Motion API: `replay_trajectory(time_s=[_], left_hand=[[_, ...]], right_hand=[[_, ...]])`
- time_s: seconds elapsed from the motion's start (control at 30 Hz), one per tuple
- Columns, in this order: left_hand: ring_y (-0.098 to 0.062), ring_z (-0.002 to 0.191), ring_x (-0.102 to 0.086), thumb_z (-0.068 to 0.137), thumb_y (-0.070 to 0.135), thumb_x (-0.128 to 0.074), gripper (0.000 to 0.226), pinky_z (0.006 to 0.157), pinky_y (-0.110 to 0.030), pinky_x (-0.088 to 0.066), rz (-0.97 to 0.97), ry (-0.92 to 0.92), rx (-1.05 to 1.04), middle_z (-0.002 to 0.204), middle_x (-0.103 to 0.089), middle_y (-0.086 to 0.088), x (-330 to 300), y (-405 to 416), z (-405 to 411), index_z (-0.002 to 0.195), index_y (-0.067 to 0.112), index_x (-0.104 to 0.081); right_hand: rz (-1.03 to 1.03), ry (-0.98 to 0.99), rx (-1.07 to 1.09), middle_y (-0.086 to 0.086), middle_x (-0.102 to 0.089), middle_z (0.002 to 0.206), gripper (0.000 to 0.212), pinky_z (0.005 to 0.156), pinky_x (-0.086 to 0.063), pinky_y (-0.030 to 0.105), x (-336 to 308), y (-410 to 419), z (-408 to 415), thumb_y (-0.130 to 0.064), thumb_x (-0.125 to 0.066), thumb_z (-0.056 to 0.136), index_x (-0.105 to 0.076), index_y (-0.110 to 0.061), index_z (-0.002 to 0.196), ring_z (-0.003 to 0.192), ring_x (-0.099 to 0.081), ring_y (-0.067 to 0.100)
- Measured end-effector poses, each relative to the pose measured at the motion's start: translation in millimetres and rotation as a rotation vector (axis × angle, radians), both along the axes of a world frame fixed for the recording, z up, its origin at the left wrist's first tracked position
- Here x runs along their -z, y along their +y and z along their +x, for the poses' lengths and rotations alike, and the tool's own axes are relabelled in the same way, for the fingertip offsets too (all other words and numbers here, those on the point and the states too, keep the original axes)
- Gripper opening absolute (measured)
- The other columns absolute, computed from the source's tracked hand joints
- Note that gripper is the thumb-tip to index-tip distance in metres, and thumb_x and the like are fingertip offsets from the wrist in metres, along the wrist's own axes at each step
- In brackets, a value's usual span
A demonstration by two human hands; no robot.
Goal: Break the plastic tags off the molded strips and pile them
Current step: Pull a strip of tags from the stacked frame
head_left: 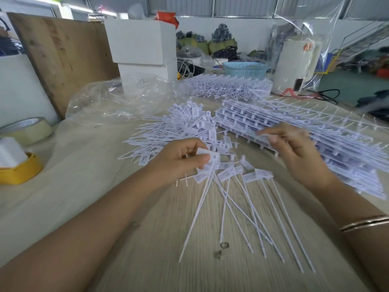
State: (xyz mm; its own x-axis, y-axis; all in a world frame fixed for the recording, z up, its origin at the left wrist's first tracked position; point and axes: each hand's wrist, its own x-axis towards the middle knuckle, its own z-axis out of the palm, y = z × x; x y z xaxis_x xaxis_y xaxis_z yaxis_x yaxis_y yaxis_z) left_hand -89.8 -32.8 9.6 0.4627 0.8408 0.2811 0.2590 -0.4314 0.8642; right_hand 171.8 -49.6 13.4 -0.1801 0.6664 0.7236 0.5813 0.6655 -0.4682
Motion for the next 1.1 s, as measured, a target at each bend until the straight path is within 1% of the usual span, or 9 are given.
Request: replay_trajectory(time_s=[0.13,0.3,0.4,0.47,0.6,0.73,0.8,0.93,1.1], left_hand=[[-0.006,0.061,-0.051,0.088,0.032,-0.062,0.013,0.059,-0.022,-0.036,0.246,0.335,-0.163,0.068,-0.056,0.005,13,9,6,0.083,0.020,-0.062],[-0.015,0.084,-0.057,0.086,0.046,-0.059,0.031,0.085,-0.036,-0.040,0.519,0.439,-0.384,0.085,-0.059,0.007,15,12,15,0.105,0.021,-0.064],[-0.014,0.099,-0.053,0.087,0.051,-0.053,0.041,0.091,-0.035,-0.034,0.530,0.498,-0.475,0.102,-0.055,0.007,12,11,17,0.116,0.022,-0.056],[-0.014,0.081,-0.056,0.089,0.051,-0.048,0.029,0.084,-0.033,-0.034,0.618,0.495,-0.498,0.082,-0.052,0.011,7,5,14,0.090,0.022,-0.056],[-0.013,0.046,-0.047,0.088,0.063,-0.020,0.063,0.096,-0.036,-0.034,0.552,0.805,-0.360,0.045,-0.045,0.006,-7,-9,10,0.053,0.018,-0.047],[-0.012,0.041,-0.044,0.082,0.073,-0.004,0.079,0.100,-0.039,-0.030,0.460,1.020,-0.218,0.044,-0.042,0.004,-1,-20,22,0.050,0.016,-0.048],[-0.012,0.044,-0.046,0.083,0.074,-0.006,0.079,0.097,-0.039,-0.033,0.473,1.012,-0.220,0.047,-0.047,0.003,4,-23,29,0.052,0.016,-0.050],[-0.010,0.041,-0.041,0.070,0.086,-0.001,0.085,0.066,-0.032,-0.033,0.534,1.031,-0.292,0.043,-0.041,0.006,4,-27,37,0.046,0.017,-0.045],[-0.008,0.049,-0.042,0.062,0.092,-0.016,0.079,0.058,-0.029,-0.025,0.510,1.109,-0.286,0.056,-0.050,0.008,5,-30,38,0.060,0.020,-0.050]], right_hand=[[-0.012,-0.470,0.062,-0.007,-0.051,0.096,0.037,0.082,-0.016,0.031,15,4,-17,-0.023,-0.035,0.096,-0.050,-0.024,0.130,0.095,-0.048,0.014],[-0.047,-0.723,0.117,0.002,-0.051,0.116,0.051,0.083,-0.012,0.028,16,10,-32,-0.015,-0.041,0.093,-0.036,-0.025,0.143,0.107,-0.050,0.020],[-0.058,-0.623,0.221,-0.002,-0.051,0.119,0.055,0.083,-0.012,0.027,7,5,-25,0.001,-0.047,0.087,-0.048,-0.024,0.136,0.112,-0.046,0.018],[-0.097,-0.517,0.268,-0.010,-0.056,0.097,0.041,0.084,-0.023,0.030,-8,-4,-12,0.003,-0.047,0.081,-0.069,-0.024,0.102,0.095,-0.053,0.017],[-0.719,-0.496,0.227,-0.012,-0.061,0.060,0.049,0.062,-0.044,0.018,-33,-22,20,0.001,-0.046,0.084,-0.068,-0.029,0.051,0.064,-0.057,0.005],[-1.107,-0.601,0.069,-0.011,-0.056,0.046,0.027,0.048,-0.036,0.008,-32,-24,19,-0.009,-0.053,0.081,-0.074,-0.011,0.064,0.046,-0.050,-0.002],[-1.069,-0.572,0.002,-0.017,-0.055,0.047,0.029,0.051,-0.033,0.009,-27,-23,9,-0.005,-0.047,0.081,-0.073,-0.008,0.069,0.046,-0.047,-0.004],[-0.874,-0.449,-0.054,-0.016,-0.054,0.052,0.058,0.061,-0.036,0.019,-15,-22,-19,0.000,-0.043,0.087,-0.067,-0.043,0.057,0.052,-0.046,-0.003],[-0.874,-0.342,-0.161,-0.031,-0.061,0.072,0.043,0.072,-0.039,0.007,0,-28,-47,-0.002,-0.042,0.091,-0.069,-0.034,0.101,0.075,-0.053,-0.016]])
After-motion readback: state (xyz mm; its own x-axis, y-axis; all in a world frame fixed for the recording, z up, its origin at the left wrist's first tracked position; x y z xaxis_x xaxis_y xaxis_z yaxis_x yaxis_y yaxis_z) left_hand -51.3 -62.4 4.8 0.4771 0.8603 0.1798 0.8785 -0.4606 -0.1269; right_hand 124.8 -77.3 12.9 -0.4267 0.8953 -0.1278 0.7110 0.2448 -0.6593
